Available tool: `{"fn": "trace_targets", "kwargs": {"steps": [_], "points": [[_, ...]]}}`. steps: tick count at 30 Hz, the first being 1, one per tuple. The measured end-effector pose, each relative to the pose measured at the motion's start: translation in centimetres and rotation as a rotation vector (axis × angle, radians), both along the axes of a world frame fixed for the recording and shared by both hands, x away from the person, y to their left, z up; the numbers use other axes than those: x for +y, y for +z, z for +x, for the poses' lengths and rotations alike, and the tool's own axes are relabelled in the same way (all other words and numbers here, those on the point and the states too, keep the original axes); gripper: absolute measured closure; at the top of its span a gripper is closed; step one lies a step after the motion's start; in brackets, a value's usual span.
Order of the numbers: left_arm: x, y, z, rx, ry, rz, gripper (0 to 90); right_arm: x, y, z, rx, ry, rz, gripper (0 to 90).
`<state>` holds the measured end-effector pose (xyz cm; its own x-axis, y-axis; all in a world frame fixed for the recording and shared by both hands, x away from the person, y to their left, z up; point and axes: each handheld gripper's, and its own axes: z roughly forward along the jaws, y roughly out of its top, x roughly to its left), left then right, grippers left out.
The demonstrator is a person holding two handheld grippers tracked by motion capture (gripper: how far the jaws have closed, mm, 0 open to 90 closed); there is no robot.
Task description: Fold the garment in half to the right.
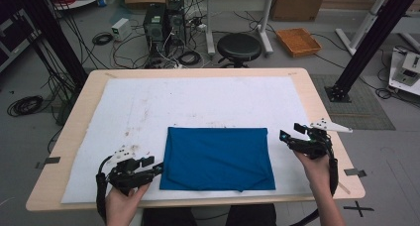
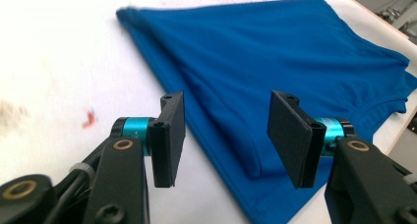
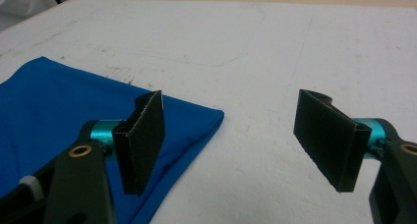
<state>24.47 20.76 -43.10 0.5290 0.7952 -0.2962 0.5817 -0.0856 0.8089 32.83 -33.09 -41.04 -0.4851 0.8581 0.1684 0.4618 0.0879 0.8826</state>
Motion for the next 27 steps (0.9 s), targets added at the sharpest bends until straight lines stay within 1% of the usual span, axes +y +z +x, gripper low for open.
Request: {"fn": "trace_targets", "kwargs": {"steps": [2, 4, 6, 7, 8, 10, 12, 14, 16, 18, 23, 25, 27], "points": [[-0.1, -0.4, -0.2, 0.021, 0.015, 0.003, 49.0, 0.3, 0.0, 0.0, -0.004, 0.008, -0.01, 27.5], [-0.3, -0.7, -0.3, 0.051, 0.024, 0.004, 50.2, 0.5, 0.0, 0.1, -0.001, 0.013, -0.009, 27.6], [-0.5, -0.9, -0.3, 0.068, 0.032, 0.011, 52.1, 0.6, -0.1, 0.1, 0.003, 0.014, -0.01, 27.6], [-0.6, -1.0, -0.3, 0.081, 0.034, 0.007, 52.2, 0.6, -0.1, 0.1, 0.002, 0.016, -0.011, 27.6], [-0.7, -1.2, -0.5, 0.085, 0.036, 0.017, 52.1, 0.6, -0.1, 0.1, -0.001, 0.018, -0.015, 27.6], [-0.9, -1.4, -0.6, 0.094, 0.048, 0.018, 52.1, 0.6, 0.0, 0.1, -0.003, 0.019, -0.013, 27.6], [-0.8, -1.7, -0.7, 0.114, 0.059, 0.006, 52.1, 0.6, -0.1, 0.1, -0.001, 0.018, -0.013, 27.6], [-0.7, -2.1, -0.7, 0.134, 0.067, -0.019, 52.0, 0.7, -0.1, 0.0, 0.002, 0.019, -0.014, 27.6], [-0.8, -2.3, -0.8, 0.134, 0.082, -0.033, 51.8, 0.8, -0.1, 0.1, 0.001, 0.023, -0.016, 27.6], [-1.0, -2.3, -0.7, 0.136, 0.085, -0.041, 51.8, 0.9, -0.1, 0.1, -0.003, 0.027, -0.018, 27.6], [-2.1, -2.3, -0.9, 0.13, 0.071, -0.035, 53.0, 1.4, 0.0, 0.1, -0.006, 0.04, -0.019, 27.6], [-2.4, -2.3, -0.9, 0.125, 0.07, -0.025, 53.5, 1.8, 0.1, 0.1, -0.009, 0.051, -0.021, 27.6], [-2.6, -2.3, -0.9, 0.125, 0.07, -0.028, 53.8, 2.4, 0.2, 0.2, -0.012, 0.065, -0.022, 27.6]]}}
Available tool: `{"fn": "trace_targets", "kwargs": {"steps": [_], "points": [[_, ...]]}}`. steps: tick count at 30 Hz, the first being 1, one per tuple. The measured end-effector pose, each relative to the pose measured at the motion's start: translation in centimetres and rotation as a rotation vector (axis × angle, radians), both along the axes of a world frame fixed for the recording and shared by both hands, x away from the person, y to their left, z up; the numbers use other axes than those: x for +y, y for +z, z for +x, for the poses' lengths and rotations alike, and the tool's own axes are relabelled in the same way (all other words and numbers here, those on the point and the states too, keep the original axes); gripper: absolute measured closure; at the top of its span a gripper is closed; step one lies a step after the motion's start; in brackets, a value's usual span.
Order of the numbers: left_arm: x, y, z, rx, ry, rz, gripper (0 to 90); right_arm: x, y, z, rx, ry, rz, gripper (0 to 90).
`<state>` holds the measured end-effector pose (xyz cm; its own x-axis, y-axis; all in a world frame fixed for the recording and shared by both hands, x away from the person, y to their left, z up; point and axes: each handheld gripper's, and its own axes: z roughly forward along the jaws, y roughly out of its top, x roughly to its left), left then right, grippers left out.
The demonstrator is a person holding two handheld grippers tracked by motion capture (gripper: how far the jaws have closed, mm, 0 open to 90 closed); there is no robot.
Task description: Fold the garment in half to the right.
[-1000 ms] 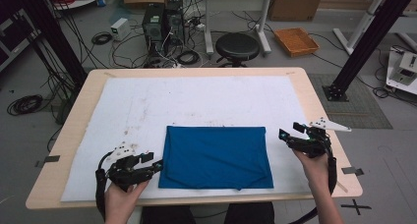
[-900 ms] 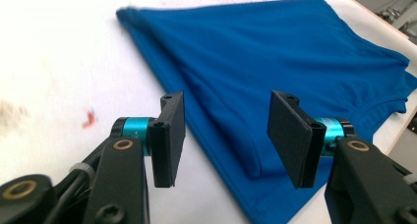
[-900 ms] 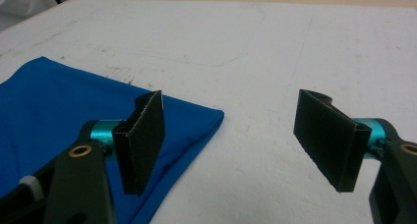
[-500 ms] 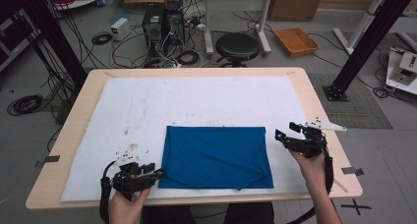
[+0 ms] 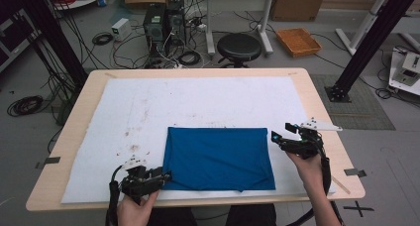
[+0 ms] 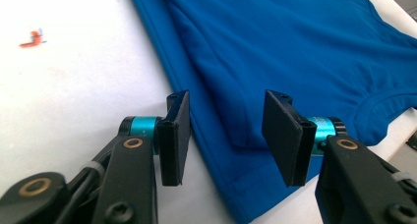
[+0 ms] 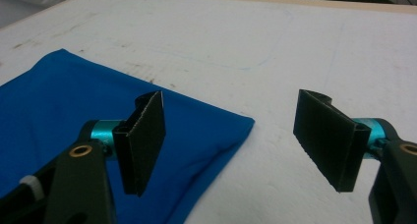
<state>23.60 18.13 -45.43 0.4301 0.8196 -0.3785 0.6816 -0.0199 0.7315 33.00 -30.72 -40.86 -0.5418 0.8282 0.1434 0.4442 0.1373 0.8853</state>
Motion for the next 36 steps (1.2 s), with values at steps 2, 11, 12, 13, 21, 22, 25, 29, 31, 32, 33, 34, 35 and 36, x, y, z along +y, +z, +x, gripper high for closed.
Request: {"fn": "trace_targets", "kwargs": {"steps": [2, 11, 12, 13, 21, 22, 25, 29, 31, 32, 33, 34, 35, 36], "points": [[-0.1, 0.0, 0.1, -0.002, 0.0, 0.002, 54.0, 0.6, 0.1, 0.1, 0.0, 0.013, -0.002, 27.6], [-0.8, -0.1, 0.0, -0.034, 0.007, 0.049, 64.5, 6.0, 1.0, 1.4, 0.009, 0.113, -0.025, 29.8], [-0.9, -0.1, 0.0, -0.038, 0.007, 0.051, 64.6, 6.8, 1.2, 1.7, 0.008, 0.127, -0.039, 29.8], [-0.9, -0.1, 0.0, -0.039, 0.006, 0.053, 64.5, 7.4, 1.4, 1.9, 0.006, 0.138, -0.05, 29.8], [-1.3, -0.2, -0.3, -0.057, 0.026, 0.071, 62.7, 15.0, 2.4, 4.1, 0.026, 0.24, -0.088, 31.7], [-1.2, -0.2, -0.3, -0.06, 0.031, 0.068, 64.9, 16.0, 2.3, 4.4, 0.035, 0.249, -0.091, 32.1], [-1.1, -0.4, -0.4, -0.062, 0.046, 0.059, 70.0, 19.1, 1.8, 5.3, 0.052, 0.278, -0.137, 37.8], [-1.2, -0.4, -0.5, -0.075, 0.051, 0.08, 71.7, 22.6, 1.1, 6.4, 0.087, 0.322, -0.152, 46.3], [-1.2, -0.4, -0.5, -0.076, 0.048, 0.083, 72.0, 24.3, 0.8, 6.9, 0.113, 0.346, -0.152, 50.9], [-1.2, -0.4, -0.5, -0.077, 0.044, 0.086, 71.3, 25.1, 0.7, 7.1, 0.124, 0.358, -0.147, 52.4], [-1.2, -0.4, -0.5, -0.079, 0.04, 0.088, 69.6, 25.9, 0.6, 7.3, 0.126, 0.364, -0.143, 55.0], [-1.3, -0.4, -0.6, -0.08, 0.038, 0.084, 68.2, 26.4, 0.5, 7.4, 0.128, 0.366, -0.147, 55.5], [-1.3, -0.4, -0.6, -0.084, 0.036, 0.088, 66.5, 27.3, 0.4, 7.5, 0.136, 0.373, -0.157, 57.2], [-1.4, -0.4, -0.6, -0.086, 0.036, 0.091, 65.7, 28.1, 0.2, 7.6, 0.138, 0.379, -0.172, 58.4]]}}
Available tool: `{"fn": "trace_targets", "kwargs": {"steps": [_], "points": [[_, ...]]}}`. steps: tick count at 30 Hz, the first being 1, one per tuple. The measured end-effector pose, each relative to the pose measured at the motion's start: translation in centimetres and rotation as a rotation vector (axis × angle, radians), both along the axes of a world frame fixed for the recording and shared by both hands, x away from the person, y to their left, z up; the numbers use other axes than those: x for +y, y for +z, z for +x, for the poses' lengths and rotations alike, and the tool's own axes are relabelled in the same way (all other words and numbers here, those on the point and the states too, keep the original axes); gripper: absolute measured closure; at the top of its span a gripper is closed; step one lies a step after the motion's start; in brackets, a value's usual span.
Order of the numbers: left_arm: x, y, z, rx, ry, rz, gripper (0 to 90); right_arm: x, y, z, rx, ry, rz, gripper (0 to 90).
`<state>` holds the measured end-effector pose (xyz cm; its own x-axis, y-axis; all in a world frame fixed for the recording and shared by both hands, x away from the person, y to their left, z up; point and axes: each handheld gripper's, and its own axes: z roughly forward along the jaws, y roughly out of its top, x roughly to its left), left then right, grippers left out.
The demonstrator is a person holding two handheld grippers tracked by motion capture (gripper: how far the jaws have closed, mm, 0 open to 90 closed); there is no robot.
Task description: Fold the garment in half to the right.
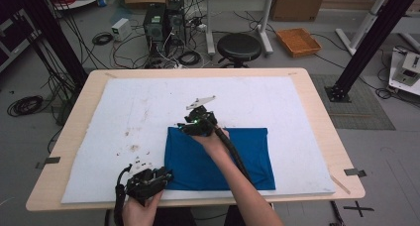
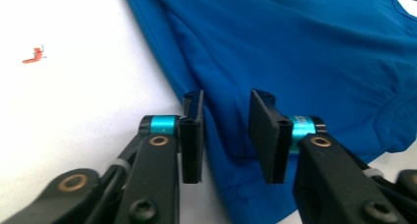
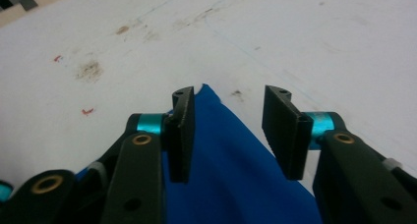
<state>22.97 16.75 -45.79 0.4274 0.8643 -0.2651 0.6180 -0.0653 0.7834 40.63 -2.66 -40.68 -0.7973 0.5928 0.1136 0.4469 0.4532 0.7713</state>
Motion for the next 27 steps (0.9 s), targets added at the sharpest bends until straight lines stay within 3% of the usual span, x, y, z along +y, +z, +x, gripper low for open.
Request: {"fn": "trace_targets", "kwargs": {"steps": [10, 15, 19, 24, 27], "points": [[-0.4, 0.2, 0.0, -0.006, 0.008, 0.045, 69.5, 5.2, -1.8, 0.8, -0.007, 0.011, -0.102, 70.6], [-0.4, 0.2, -0.1, -0.013, 0.004, 0.059, 70.2, 6.6, -3.2, 1.3, -0.001, -0.002, -0.154, 74.9], [-0.5, 0.2, 0.0, -0.013, 0.005, 0.069, 71.6, 6.9, -3.2, 1.2, -0.046, 0.013, -0.189, 86.2], [-0.6, 0.3, 0.0, -0.01, -0.016, 0.06, 81.7, 6.7, -2.8, 1.2, -0.05, 0.014, -0.177, 88.8], [-0.5, 0.5, 0.1, -0.019, -0.017, 0.05, 84.2, 6.3, -2.3, 1.1, -0.042, 0.006, -0.14, 88.9]]}}
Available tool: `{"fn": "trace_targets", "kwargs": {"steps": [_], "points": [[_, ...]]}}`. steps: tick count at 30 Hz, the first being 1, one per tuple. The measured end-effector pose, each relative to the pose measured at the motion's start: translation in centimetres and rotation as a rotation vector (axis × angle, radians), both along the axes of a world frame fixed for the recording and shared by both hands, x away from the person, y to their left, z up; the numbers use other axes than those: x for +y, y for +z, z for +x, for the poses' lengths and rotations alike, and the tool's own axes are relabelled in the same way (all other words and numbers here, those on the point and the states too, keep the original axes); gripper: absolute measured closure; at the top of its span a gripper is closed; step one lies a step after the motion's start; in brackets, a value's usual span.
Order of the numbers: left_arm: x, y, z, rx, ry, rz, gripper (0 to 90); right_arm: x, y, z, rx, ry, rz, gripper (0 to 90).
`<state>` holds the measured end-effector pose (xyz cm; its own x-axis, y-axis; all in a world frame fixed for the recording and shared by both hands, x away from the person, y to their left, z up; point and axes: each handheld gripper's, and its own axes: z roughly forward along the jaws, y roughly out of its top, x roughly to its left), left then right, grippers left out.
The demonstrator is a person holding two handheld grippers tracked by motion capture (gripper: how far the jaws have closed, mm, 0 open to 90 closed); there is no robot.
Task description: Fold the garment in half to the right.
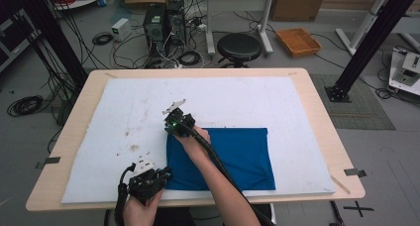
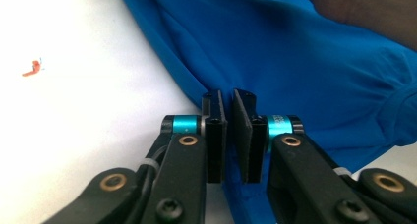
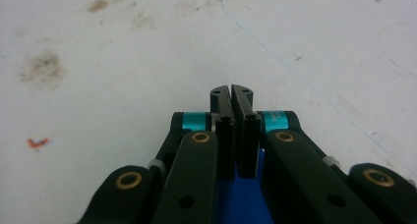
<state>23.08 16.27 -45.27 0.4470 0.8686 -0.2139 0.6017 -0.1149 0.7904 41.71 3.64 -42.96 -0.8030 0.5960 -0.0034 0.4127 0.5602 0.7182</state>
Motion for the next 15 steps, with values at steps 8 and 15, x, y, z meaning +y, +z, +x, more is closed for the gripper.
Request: {"fn": "trace_targets", "kwargs": {"steps": [8, 15], "points": [[-0.8, 1.7, -0.2, -0.049, -0.069, -0.008, 85.1, -2.8, 2.7, -0.3, -0.01, 0.016, 0.126, 88.9], [-4.9, 4.3, -0.6, -0.119, -0.198, 0.016, 85.1, -7.7, 5.4, -0.4, -0.006, 0.016, 0.25, 88.9]]}}
